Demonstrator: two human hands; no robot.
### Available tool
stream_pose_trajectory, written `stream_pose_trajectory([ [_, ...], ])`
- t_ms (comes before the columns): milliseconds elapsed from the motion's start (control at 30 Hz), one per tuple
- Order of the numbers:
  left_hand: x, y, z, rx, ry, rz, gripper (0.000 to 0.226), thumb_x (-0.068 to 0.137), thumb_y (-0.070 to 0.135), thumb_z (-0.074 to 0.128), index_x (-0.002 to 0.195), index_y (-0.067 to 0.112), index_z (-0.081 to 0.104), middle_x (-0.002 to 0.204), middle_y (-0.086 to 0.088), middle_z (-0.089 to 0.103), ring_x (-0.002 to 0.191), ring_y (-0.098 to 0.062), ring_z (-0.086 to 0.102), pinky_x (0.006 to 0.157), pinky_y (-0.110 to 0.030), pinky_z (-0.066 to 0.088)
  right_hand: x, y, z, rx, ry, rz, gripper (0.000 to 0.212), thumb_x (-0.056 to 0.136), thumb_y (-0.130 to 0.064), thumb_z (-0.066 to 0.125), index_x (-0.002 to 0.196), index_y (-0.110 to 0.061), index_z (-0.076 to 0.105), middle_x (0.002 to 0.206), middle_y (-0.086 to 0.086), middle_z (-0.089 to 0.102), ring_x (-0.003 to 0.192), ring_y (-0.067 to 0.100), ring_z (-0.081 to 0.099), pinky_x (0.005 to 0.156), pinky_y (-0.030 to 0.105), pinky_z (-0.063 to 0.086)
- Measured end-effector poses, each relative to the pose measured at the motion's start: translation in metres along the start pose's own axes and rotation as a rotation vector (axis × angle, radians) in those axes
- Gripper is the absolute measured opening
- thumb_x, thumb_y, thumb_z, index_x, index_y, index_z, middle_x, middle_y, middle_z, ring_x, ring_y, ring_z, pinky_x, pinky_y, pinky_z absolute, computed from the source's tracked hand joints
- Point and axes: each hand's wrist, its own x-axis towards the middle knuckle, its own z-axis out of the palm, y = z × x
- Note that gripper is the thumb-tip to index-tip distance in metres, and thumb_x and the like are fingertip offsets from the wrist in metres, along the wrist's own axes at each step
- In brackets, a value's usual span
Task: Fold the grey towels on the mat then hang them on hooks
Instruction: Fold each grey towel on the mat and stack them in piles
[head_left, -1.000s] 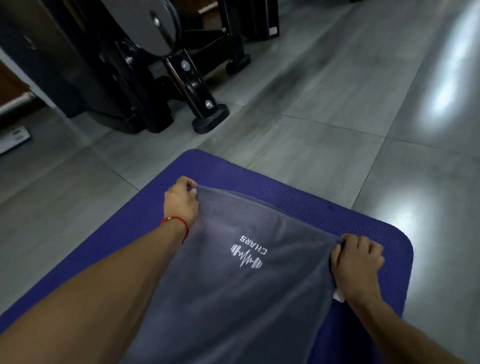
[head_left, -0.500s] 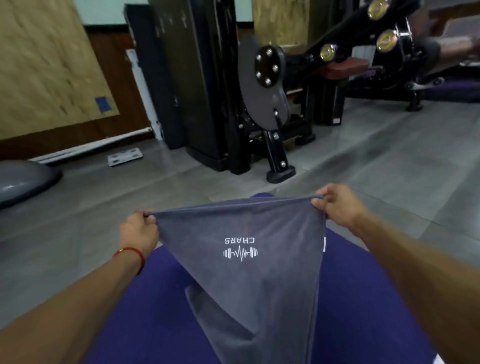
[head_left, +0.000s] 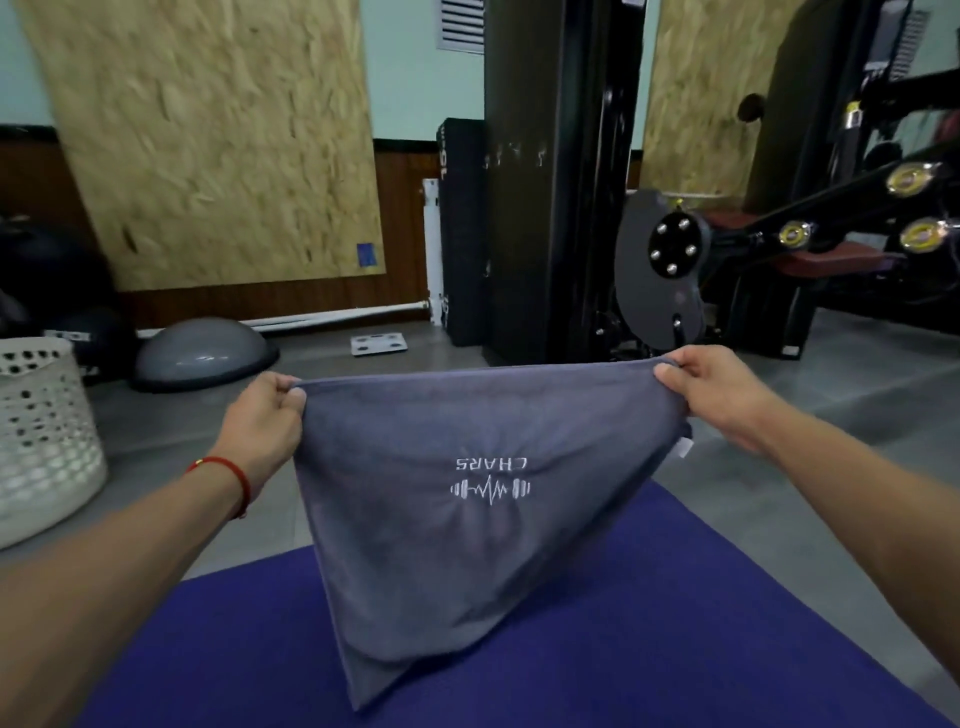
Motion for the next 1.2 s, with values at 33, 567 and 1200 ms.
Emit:
stream_pose_trajectory([
  [33,-0.005,-0.006,-0.005,0.008,-0.025,-0.018,0.019,0.102,0.025,0.044,0.106,0.019,0.062,0.091,-0.004,0.067,0.085,-0.026,0.064,0.063,-0.034,0.047,-0.002,0.001,0.002,-0.031,-0.019,-0.012,0.014,0.103,-0.019,0.057,0.098,-0.015,0.069,0.088,0.022,0.071,0.074,0.027,0.064,0.071,0.056,0.058],
  [567,0.018,-0.051,0.020,0.008,-0.010,-0.280,0.023,0.092,0.019,0.041,0.094,0.012,0.063,0.082,-0.018,0.064,0.068,-0.036,0.064,0.062,-0.038,0.058,0.025,0.038,0.076,-0.145,0.072,-0.052,0.011,0.102,-0.025,0.057,0.098,-0.024,0.067,0.091,0.005,0.071,0.084,0.026,0.067,0.071,0.032,0.051],
  [1200,-0.215,-0.168,0.042,-0.225,-0.354,-0.213,0.016,0.105,0.016,0.045,0.098,0.026,0.056,0.073,-0.002,0.056,0.063,-0.011,0.047,0.053,-0.021,0.042,-0.126,0.219,0.089,0.057,-0.429,0.213,0.036,0.100,-0.035,0.059,0.086,-0.003,0.053,0.077,0.004,0.055,0.068,0.007,0.052,0.064,0.025,0.046],
])
